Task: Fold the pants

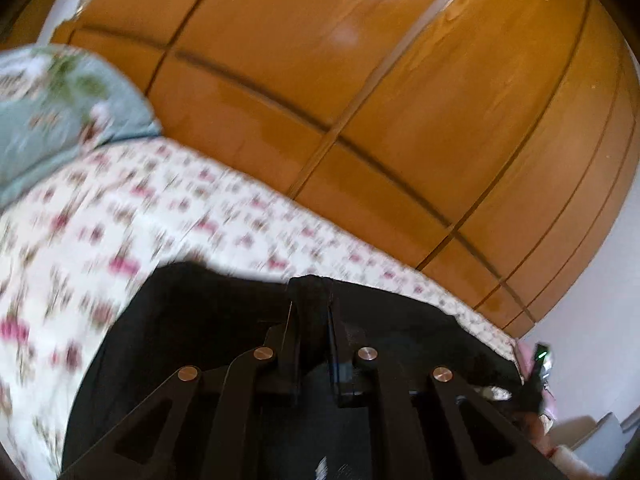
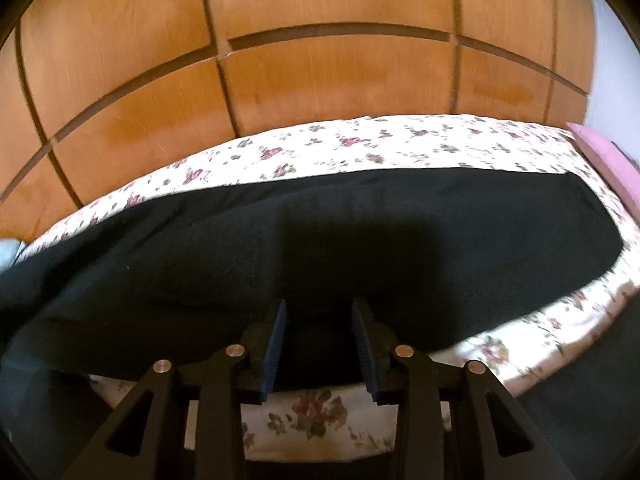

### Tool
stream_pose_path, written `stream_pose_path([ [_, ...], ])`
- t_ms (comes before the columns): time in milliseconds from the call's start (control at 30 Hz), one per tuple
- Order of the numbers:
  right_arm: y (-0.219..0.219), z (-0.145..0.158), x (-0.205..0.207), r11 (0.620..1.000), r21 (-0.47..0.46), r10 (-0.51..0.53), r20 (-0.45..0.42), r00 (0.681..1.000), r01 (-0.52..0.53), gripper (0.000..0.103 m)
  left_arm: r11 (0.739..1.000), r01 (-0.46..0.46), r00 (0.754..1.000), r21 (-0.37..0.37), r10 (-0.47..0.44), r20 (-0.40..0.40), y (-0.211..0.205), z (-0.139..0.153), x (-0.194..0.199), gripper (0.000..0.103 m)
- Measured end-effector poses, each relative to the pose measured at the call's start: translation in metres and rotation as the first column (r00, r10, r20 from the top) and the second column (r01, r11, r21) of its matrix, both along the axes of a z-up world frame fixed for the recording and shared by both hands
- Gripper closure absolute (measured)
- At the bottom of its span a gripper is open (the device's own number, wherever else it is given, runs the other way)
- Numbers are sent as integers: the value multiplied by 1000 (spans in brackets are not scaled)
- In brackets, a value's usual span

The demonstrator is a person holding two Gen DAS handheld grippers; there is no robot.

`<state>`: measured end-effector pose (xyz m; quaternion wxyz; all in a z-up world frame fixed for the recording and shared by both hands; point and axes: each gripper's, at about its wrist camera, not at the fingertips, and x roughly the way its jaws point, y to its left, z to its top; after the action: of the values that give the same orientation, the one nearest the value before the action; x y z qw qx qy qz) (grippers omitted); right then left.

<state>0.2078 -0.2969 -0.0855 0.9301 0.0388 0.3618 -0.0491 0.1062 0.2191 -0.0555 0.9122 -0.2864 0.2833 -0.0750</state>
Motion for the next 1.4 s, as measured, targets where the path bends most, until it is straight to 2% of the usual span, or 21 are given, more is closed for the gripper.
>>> stream_pose_path([
  [33, 1, 7, -6, 1000, 23, -18, 13, 1000, 17, 66, 1000, -7, 1000, -3, 7, -20, 1, -10, -4, 93],
  [67, 3, 11, -9, 999, 51, -19, 20, 1000, 17, 61, 1000, -12, 999, -9, 11, -33, 2, -18, -7, 93],
  [100, 7, 17, -14, 992, 125, 3, 31, 1000, -7, 51, 1000, -15, 999, -13, 15, -48, 3, -26, -7, 93],
  [167, 19, 24, -15, 972, 226, 63, 29, 998, -67, 40, 1000, -19, 997, -21, 17, -78, 4, -41, -9, 93],
  [233, 38, 33, -10, 944, 305, 127, 25, 992, -129, 40, 999, -18, 997, -30, 16, -82, 5, -50, -11, 93],
  [367, 64, 42, 16, 913, 382, 158, -3, 987, -144, 40, 1000, -13, 998, -20, 12, -67, 3, -52, -16, 93],
  [400, 70, 40, 29, 901, 412, 159, -27, 987, -134, 40, 1000, -11, 998, -17, 9, -65, 3, -52, -16, 93],
  [500, 75, 25, 59, 903, 429, 96, -125, 987, -34, 40, 1000, -1, 998, -10, 1, -64, 2, -55, -19, 93],
  [633, 70, 3, 82, 885, 461, 22, -189, 982, 69, 41, 1000, 5, 998, -15, -6, -63, 2, -54, -18, 93],
  [667, 69, 0, 84, 881, 466, 11, -195, 981, 83, 50, 1000, 5, 998, -19, -6, -66, 2, -53, -17, 93],
  [700, 67, -2, 87, 882, 462, 2, -200, 980, 93, 65, 1000, 4, 998, -24, -5, -69, 3, -52, -16, 93],
  [767, 62, -1, 91, 892, 444, 1, -199, 980, 90, 90, 999, -3, 998, -43, 0, -67, 5, -47, -15, 93],
  [800, 60, 2, 92, 889, 453, 18, -189, 982, 71, 91, 998, -8, 998, -56, 5, -60, 8, -43, -14, 93],
  [967, 53, 48, 54, 870, 488, 103, -37, 994, -71, 92, 993, -38, 997, -111, 45, 61, 29, -2, -19, 93],
  [1033, 54, 72, 23, 864, 483, 142, 44, 989, -145, 92, 992, -48, 992, -118, 61, 112, 37, 14, -23, 93],
  [1133, 57, 89, -19, 864, 451, 183, 134, 974, -225, 92, 989, -63, 984, -134, 84, 159, 49, 29, -32, 93],
  [1233, 61, 92, -66, 868, 414, 215, 182, 959, -274, 92, 988, -79, 981, -134, 101, 168, 57, 29, -45, 93],
  [1400, 63, 64, -135, 862, 405, 238, 209, 948, -306, 92, 985, -111, 988, -131, 123, 88, 65, -2, -73, 93],
])
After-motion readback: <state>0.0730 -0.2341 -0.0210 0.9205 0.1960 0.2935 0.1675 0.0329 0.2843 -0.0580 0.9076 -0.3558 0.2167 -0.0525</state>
